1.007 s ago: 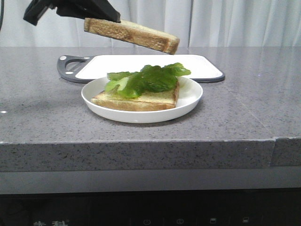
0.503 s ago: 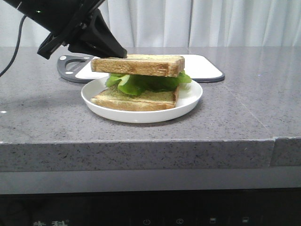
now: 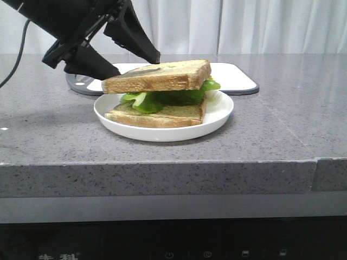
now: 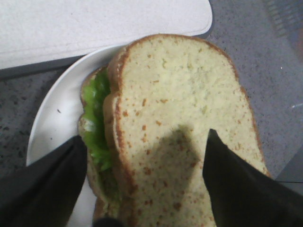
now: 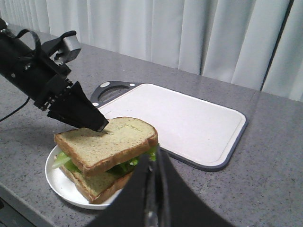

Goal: Left arm grabs bread, right arm adds lettuce

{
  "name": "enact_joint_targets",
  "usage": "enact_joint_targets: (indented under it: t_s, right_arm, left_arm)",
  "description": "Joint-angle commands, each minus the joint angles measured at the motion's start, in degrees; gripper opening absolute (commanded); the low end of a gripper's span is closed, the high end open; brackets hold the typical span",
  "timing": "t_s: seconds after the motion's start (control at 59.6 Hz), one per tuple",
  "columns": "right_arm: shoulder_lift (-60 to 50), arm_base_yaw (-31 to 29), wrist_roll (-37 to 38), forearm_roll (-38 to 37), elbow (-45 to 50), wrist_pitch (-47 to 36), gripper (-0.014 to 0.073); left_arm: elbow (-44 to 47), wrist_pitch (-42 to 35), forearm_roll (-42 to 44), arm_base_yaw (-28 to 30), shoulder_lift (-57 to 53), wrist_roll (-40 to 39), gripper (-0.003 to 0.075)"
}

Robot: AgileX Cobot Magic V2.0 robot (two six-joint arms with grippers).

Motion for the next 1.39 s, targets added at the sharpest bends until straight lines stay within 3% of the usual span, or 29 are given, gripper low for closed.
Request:
enact_joint_targets:
  t_s: [0.0, 0.117, 0.336, 0.57, 0.856, 1.107, 1.376]
  right_arm:
    - [0.02, -0.32, -0.33, 0.37, -1.69, -3.86, -0.0062]
    - [0.02, -0.32, -0.33, 0.37, -1.69, -3.86, -0.0062]
    - [0.02, -0.32, -0.33, 0.37, -1.69, -3.86, -0.0062]
    - [0.02, -0.32, -0.33, 0.37, -1.69, -3.93, -0.0062]
    - [0.02, -1.23, -0.33, 0.42, -1.69, -7.91, -0.0062]
    - [-2.63, -5.02, -0.33, 0.42, 2.83, -9.04, -0.0062]
    - [-16.06, -4.8, -0.29, 0.79, 11.36, -10.43, -0.0062]
  left_arm:
    - [-1.91, 0.15, -0.68, 0.4, -4.76, 0.21, 0.0533]
    - [-1.91, 0.15, -0.07, 1.08, -8.0, 0.21, 0.0508]
    - [-1.42, 0.15, 2.4, 3.93, -12.8, 0.21, 0.0183]
    - [2.84, -4.91, 6.07, 6.17, -17.69, 0.34, -0.0021]
    - [16.27, -26.25, 17.11, 6.17, -34.46, 0.34, -0.0021]
    - [32.96, -37.82, 22.6, 6.17, -53.72, 0.34, -0.0021]
    - [50.27, -39.58, 19.28, 6.17, -74.7, -0.04, -0.0021]
